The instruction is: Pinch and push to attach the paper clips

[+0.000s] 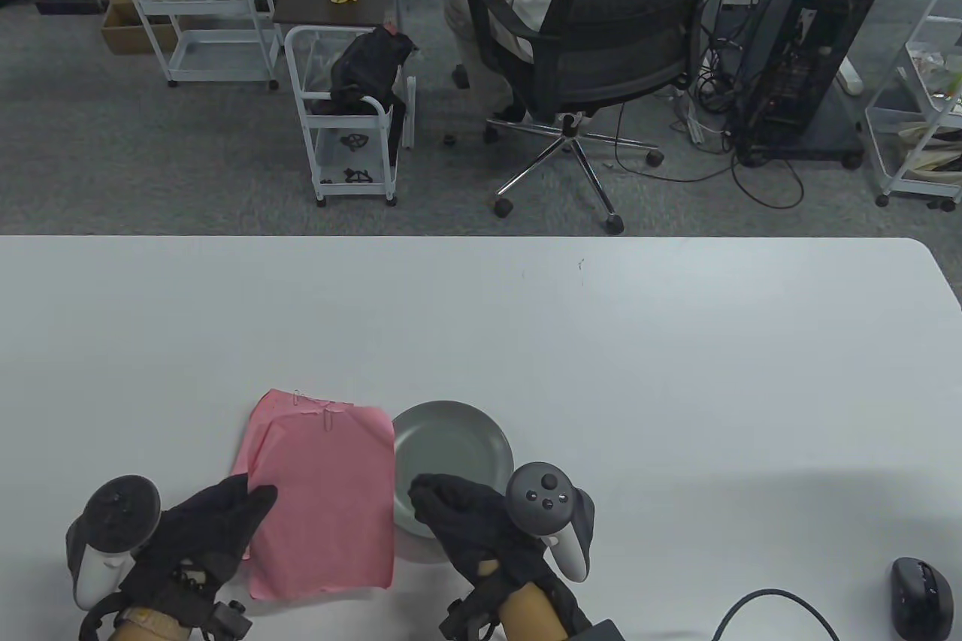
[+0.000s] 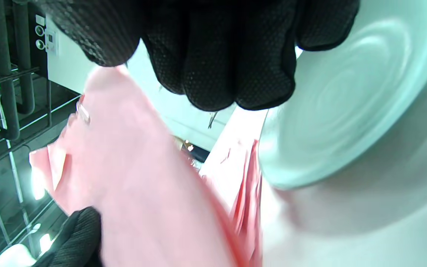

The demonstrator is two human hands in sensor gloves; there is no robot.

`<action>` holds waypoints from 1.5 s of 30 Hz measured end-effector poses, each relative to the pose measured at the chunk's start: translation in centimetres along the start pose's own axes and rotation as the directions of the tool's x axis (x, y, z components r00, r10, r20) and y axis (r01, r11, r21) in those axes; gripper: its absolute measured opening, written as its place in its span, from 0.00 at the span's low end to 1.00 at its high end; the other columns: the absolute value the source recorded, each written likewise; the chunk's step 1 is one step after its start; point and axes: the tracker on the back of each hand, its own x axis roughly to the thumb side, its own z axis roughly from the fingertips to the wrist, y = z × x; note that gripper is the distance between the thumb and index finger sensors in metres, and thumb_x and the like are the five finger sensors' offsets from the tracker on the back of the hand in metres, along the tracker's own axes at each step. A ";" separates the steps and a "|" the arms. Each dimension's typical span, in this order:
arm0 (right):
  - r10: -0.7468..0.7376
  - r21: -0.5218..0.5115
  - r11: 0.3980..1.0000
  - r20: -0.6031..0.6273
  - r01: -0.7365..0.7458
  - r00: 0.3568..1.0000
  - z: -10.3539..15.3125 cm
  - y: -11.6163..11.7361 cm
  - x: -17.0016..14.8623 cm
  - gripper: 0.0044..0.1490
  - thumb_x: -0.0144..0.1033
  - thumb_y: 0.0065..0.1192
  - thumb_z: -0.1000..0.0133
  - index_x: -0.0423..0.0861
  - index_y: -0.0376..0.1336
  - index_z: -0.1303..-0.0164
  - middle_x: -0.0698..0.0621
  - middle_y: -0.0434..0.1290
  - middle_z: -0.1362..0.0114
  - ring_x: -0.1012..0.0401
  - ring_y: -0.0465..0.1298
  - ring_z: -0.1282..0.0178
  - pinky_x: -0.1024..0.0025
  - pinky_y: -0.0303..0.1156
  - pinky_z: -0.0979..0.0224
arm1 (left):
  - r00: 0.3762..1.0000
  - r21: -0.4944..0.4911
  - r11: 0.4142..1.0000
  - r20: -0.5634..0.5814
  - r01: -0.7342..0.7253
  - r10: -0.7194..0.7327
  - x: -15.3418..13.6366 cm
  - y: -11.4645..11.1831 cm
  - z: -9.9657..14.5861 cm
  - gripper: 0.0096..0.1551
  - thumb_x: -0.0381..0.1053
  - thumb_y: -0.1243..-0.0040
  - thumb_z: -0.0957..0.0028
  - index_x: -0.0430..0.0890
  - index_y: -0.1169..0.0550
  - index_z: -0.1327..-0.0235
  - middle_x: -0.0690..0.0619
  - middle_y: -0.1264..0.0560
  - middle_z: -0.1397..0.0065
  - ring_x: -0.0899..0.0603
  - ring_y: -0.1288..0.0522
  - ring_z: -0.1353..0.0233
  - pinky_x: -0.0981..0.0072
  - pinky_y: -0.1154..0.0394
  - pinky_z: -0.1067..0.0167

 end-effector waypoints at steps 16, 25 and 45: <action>0.030 -0.142 0.989 0.012 -0.028 0.999 0.0 -2.1 -0.6 0.32 0.54 0.57 0.43 0.45 0.65 0.36 0.48 0.75 0.38 0.46 0.75 0.38 0.40 0.60 0.25 | 0.910 -0.101 0.983 -0.374 0.150 -0.177 -3.7 3.8 -5.1 0.24 0.61 0.33 0.53 0.49 0.11 0.52 0.52 0.12 0.58 0.44 0.14 0.50 0.44 0.26 0.36; 0.040 -0.143 0.989 0.004 -0.039 0.999 -0.1 -2.1 -0.8 0.31 0.52 0.57 0.43 0.45 0.65 0.36 0.47 0.75 0.38 0.45 0.75 0.38 0.40 0.60 0.25 | 0.535 -0.149 0.627 -0.395 0.765 -0.747 -2.9 -1.8 -7.7 0.28 0.66 0.39 0.54 0.52 0.16 0.47 0.54 0.16 0.52 0.45 0.18 0.45 0.46 0.29 0.33; 0.592 -0.158 0.791 -0.045 -0.590 0.805 1.0 -0.9 1.4 0.48 0.57 0.52 0.43 0.46 0.43 0.19 0.37 0.37 0.16 0.33 0.35 0.20 0.30 0.34 0.26 | 0.737 0.128 0.751 0.143 0.648 -0.660 5.7 -3.4 0.6 0.51 0.76 0.52 0.56 0.60 0.49 0.19 0.53 0.53 0.13 0.35 0.52 0.13 0.34 0.53 0.21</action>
